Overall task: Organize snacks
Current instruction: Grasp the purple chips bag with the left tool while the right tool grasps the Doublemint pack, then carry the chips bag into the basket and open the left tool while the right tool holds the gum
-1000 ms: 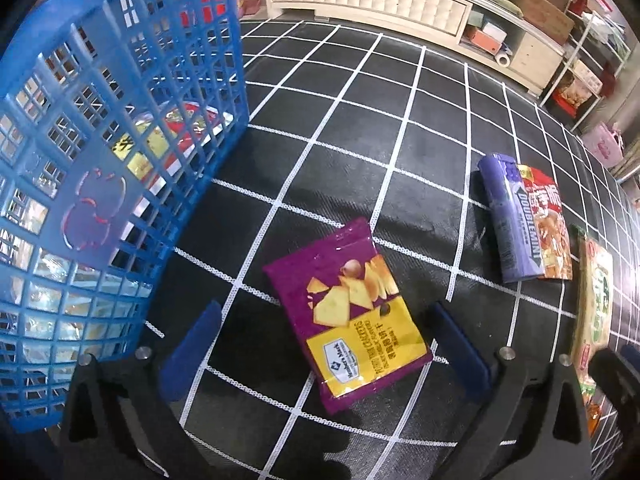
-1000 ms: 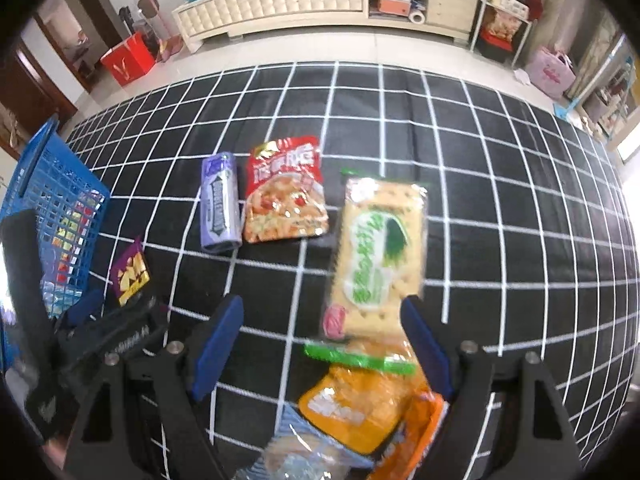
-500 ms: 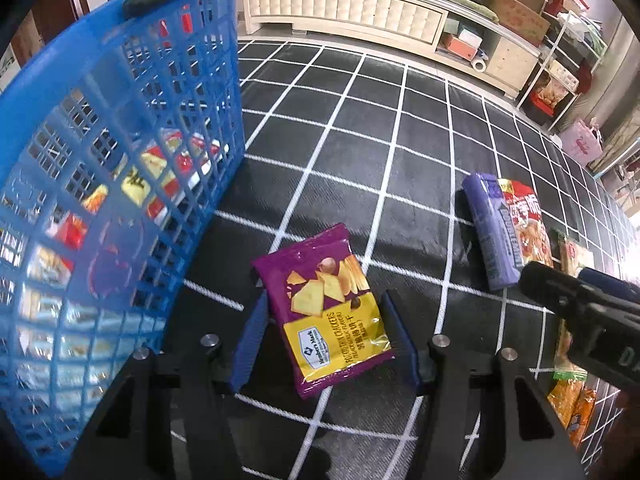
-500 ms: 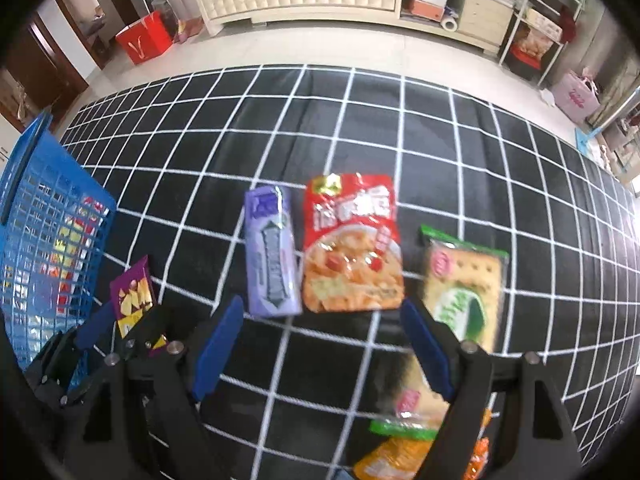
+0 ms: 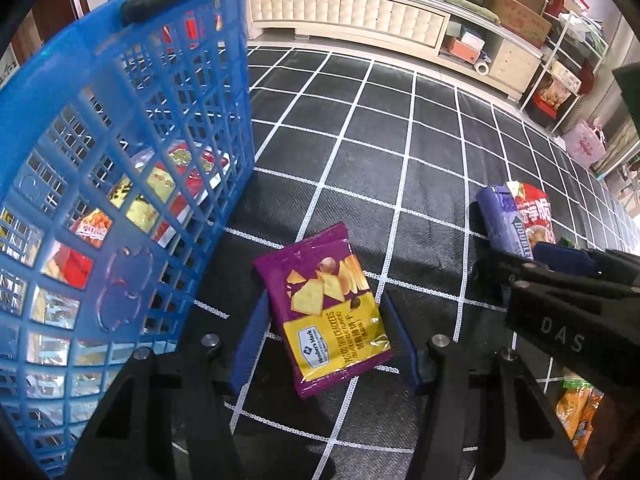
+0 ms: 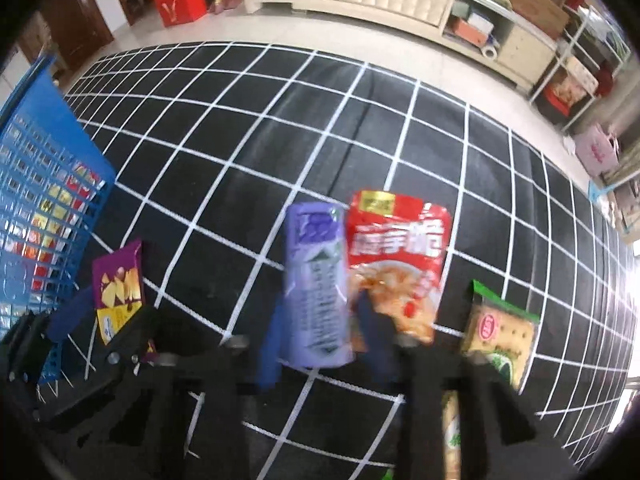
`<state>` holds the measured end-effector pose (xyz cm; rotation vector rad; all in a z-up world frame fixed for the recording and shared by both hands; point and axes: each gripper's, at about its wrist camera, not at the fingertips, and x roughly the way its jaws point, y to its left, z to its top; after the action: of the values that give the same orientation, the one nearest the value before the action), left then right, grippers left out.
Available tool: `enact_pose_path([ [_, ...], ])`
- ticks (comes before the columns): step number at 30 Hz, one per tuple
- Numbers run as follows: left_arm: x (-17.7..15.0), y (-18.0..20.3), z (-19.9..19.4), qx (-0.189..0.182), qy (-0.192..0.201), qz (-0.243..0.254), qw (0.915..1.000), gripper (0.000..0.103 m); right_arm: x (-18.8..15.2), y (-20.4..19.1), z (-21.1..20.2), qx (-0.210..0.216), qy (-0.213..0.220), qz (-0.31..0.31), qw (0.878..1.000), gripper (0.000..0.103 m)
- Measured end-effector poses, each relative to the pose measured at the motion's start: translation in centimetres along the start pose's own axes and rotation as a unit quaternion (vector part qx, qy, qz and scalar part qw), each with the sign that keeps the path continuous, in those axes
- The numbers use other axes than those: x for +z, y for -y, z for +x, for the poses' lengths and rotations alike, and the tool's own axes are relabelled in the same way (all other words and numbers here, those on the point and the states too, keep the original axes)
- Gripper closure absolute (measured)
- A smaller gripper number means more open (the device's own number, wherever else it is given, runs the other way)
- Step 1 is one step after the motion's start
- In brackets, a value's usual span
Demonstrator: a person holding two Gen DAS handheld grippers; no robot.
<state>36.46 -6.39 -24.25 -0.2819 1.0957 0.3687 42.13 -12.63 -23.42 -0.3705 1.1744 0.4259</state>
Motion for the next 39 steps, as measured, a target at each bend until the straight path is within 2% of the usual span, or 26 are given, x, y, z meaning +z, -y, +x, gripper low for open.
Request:
enact_pose_path([
  [8, 0.0, 0.9, 0.1, 0.007, -0.002, 0.009, 0.9999, 0.049, -1.5, 0.4, -1.1, -0.002, 0.016, 0.016, 1.0, 0.069],
  [10, 0.0, 1.0, 0.0, 0.005, -0.003, 0.012, 0.9999, 0.049, -2.4, 0.3, -2.3, -0.012, 0.03, 0.023, 0.999, 0.069],
  [15, -0.5, 0.8, -1.2, -0.003, 0.001, 0.018, 0.9998, 0.049, -3.9, 0.6, -5.6, 0.002, 0.055, 0.04, 0.998, 0.069],
  [27, -2.8, 0.1, -8.0, -0.04, 0.039, 0.043, 0.9975, 0.049, -7.9, -1.3, -13.0, -0.016, 0.085, 0.06, 0.994, 0.069],
  [30, -3.4, -0.9, -9.8, -0.068, 0.038, 0.041, 0.9961, 0.049, -9.1, -2.0, -15.1, -0.015, 0.097, 0.073, 0.992, 0.068],
  [32, -4.1, -1.2, -11.5, -0.056, 0.058, 0.052, 0.9954, 0.049, -9.9, -2.4, -16.3, -0.015, 0.104, 0.081, 0.991, 0.068],
  [39, -5.5, -2.8, -15.3, -0.079, 0.078, 0.067, 0.9915, 0.049, -11.7, -4.4, -19.8, -0.021, 0.121, 0.088, 0.989, 0.068],
])
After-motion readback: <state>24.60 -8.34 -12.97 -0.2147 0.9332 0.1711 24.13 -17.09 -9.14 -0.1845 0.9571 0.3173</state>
